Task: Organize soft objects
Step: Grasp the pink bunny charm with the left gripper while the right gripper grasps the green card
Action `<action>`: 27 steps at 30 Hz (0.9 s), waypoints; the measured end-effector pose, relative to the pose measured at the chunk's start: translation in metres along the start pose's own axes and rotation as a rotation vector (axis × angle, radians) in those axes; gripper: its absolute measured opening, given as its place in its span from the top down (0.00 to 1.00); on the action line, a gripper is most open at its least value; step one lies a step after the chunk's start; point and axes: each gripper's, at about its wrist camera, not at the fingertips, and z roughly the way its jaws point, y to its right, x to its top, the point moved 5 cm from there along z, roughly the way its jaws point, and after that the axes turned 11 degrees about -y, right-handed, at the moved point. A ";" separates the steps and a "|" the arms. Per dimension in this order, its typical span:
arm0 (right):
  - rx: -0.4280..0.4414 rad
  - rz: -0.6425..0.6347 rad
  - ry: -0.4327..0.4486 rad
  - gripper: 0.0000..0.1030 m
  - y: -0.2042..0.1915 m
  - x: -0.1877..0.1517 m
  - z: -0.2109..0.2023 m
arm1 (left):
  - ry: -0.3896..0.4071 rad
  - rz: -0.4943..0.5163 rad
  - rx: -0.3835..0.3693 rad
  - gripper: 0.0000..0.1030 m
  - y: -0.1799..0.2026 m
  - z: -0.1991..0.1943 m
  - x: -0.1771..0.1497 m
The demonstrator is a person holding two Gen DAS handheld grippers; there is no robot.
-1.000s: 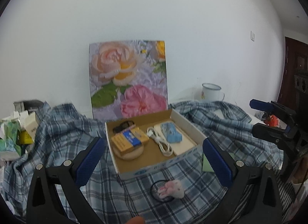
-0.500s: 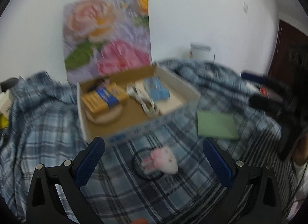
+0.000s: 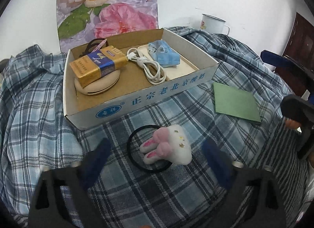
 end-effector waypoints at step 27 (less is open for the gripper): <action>0.048 -0.055 -0.112 0.00 0.017 -0.005 -0.001 | 0.055 0.003 -0.059 0.66 0.005 -0.011 0.002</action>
